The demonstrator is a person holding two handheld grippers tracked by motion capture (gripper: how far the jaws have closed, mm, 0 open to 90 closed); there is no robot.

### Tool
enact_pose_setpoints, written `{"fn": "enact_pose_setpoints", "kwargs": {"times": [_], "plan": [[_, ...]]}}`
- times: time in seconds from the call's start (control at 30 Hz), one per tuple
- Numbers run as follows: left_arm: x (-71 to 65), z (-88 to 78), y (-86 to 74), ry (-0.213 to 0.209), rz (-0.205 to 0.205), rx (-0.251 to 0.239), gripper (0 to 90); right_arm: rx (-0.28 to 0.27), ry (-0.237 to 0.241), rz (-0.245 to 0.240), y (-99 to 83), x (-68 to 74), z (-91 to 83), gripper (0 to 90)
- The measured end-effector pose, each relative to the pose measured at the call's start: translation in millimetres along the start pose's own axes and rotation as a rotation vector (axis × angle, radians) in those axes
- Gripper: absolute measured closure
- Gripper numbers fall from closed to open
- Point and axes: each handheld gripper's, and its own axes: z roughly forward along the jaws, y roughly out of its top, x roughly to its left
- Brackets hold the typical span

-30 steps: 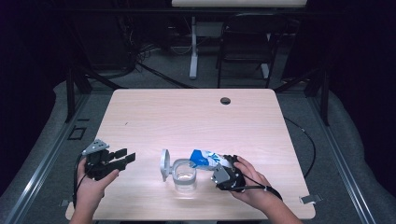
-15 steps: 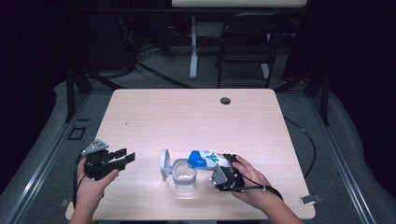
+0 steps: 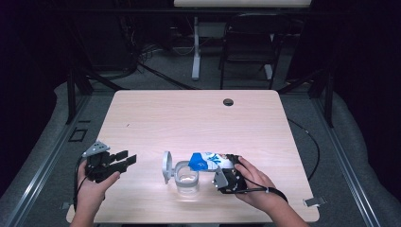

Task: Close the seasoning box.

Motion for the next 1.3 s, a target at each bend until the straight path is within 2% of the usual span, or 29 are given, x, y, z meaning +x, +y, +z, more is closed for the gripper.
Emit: {"fn": "enact_pose_setpoints", "kwargs": {"times": [0.3,0.5,0.7,0.77,0.93,1.03,1.07,1.3], "plan": [[0.5,0.2,-0.3,0.002,-0.002,0.000,53.9,0.010,-0.005,-0.032,1.7,-2.0,-1.5,44.8],[0.6,0.3,-0.4,0.002,-0.003,-0.001,53.9,-0.003,-0.009,-0.045,2.2,-2.4,-1.3,44.8],[1.7,0.1,-0.7,0.003,-0.005,0.004,53.9,0.019,-0.021,-0.072,3.4,-3.6,-2.6,44.9],[1.9,0.2,-0.9,0.001,-0.007,0.003,53.9,0.006,-0.018,-0.064,2.7,-2.8,-1.3,45.0],[2.6,0.9,-1.5,0.004,-0.010,0.005,53.9,0.012,-0.027,-0.081,2.4,-1.7,-0.9,45.0],[2.6,1.2,-1.6,0.005,-0.010,0.004,53.9,0.013,-0.050,-0.106,2.4,1.5,0.2,45.0],[2.5,1.1,-1.6,0.005,-0.010,0.004,53.9,0.028,-0.059,-0.122,3.1,1.7,-0.5,45.1],[2.9,0.8,-1.6,0.003,-0.013,0.004,53.9,0.016,-0.084,-0.140,2.8,6.4,2.9,45.2]]}}
